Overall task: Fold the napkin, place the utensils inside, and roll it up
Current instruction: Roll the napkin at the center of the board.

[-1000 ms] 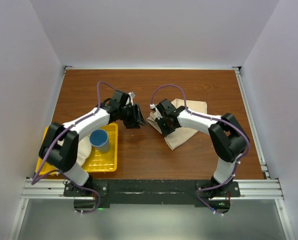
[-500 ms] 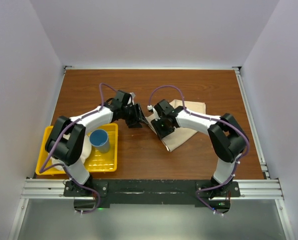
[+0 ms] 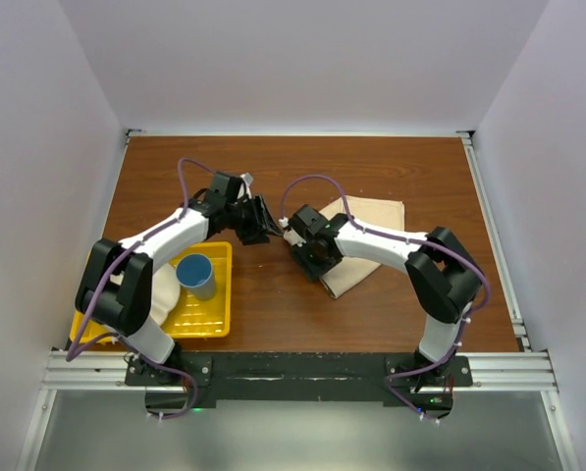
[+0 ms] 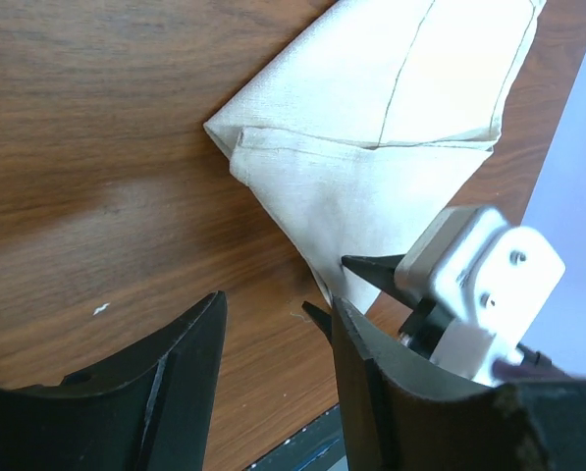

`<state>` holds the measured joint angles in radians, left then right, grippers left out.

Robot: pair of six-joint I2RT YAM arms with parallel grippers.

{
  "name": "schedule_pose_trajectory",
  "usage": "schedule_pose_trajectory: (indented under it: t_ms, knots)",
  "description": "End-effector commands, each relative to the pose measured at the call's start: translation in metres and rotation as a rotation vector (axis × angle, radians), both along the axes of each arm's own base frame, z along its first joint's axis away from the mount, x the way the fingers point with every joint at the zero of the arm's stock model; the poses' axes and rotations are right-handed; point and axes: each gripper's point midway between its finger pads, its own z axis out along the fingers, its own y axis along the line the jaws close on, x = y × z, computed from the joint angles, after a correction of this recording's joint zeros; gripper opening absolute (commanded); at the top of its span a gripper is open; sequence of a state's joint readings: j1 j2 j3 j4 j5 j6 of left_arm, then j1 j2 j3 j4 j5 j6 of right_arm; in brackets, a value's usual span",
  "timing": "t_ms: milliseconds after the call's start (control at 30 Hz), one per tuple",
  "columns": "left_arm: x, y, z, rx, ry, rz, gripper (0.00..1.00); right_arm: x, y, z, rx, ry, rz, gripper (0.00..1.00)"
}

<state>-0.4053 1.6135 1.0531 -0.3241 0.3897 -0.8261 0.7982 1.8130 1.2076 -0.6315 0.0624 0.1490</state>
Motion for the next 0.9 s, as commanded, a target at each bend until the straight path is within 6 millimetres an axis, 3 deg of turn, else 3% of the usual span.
schedule_pose_trajectory:
  t_ms: [0,300,433,733,867]
  knots:
    - [-0.004,0.006,0.01,-0.01,-0.025,-0.021,0.52,0.011,0.001,0.004,-0.08,-0.089,0.015,0.52]
    - [-0.009,0.008,0.007,-0.007,-0.022,-0.041,0.51,0.011,-0.004,0.002,-0.121,-0.094,0.065,0.52]
    - [-0.009,0.007,0.004,-0.016,-0.014,-0.047,0.51,0.01,-0.01,0.011,-0.127,-0.106,0.046,0.51]
    - [-0.011,0.0,-0.003,-0.047,-0.002,-0.077,0.45,-0.019,0.005,0.051,0.041,-0.042,-0.076,0.53]
    - [-0.009,-0.001,-0.003,-0.051,-0.005,-0.079,0.44,-0.039,0.006,0.047,0.053,-0.004,-0.064,0.41]
